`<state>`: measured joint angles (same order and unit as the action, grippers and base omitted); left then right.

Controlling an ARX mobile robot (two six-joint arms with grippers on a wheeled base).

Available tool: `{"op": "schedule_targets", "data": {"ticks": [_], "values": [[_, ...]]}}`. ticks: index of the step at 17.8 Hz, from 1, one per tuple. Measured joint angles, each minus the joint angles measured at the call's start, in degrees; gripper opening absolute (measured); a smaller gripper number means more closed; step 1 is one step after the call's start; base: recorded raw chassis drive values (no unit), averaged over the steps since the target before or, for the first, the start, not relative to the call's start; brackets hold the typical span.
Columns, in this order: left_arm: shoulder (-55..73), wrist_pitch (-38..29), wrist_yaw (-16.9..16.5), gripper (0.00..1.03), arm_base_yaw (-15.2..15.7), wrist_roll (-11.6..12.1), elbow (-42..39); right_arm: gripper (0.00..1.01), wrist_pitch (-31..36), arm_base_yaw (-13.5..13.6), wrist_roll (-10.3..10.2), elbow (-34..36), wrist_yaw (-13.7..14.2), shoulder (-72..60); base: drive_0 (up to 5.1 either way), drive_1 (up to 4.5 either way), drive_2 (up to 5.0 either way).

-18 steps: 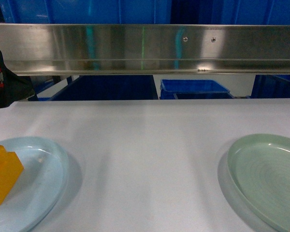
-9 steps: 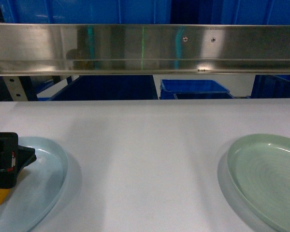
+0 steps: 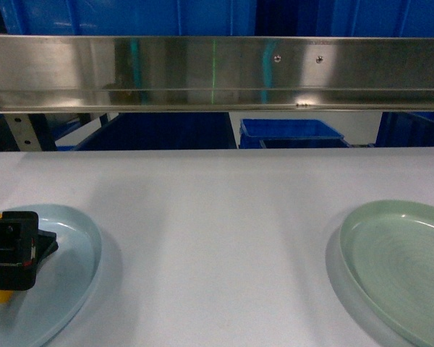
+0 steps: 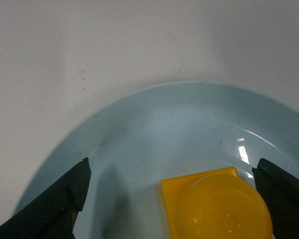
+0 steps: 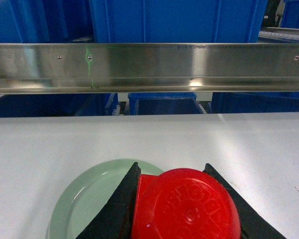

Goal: Sort and place red and yellow blocks in left bins

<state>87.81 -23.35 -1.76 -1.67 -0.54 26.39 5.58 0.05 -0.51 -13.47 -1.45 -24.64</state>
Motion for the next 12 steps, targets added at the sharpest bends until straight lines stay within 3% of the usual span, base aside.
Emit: {"op": "schedule_targets", "data": {"ticks": [2, 6, 12], "values": [[0.0, 1.0, 0.2, 0.70, 0.0, -0.1, 0.0, 0.29, 0.0, 0.0, 0.0, 0.0, 0.0, 0.0, 0.0, 0.00, 0.0], [0.1, 1.6, 0.1, 0.28, 0.0, -0.5, 0.7, 0.29, 0.0, 0.0, 0.0, 0.0, 0.0, 0.0, 0.0, 0.00, 0.0], [-3.7, 0.5, -1.7, 0.27, 2.5, -0.2, 3.9, 0.29, 0.0, 0.0, 0.0, 0.0, 0.0, 0.0, 0.0, 0.00, 0.0]]}}
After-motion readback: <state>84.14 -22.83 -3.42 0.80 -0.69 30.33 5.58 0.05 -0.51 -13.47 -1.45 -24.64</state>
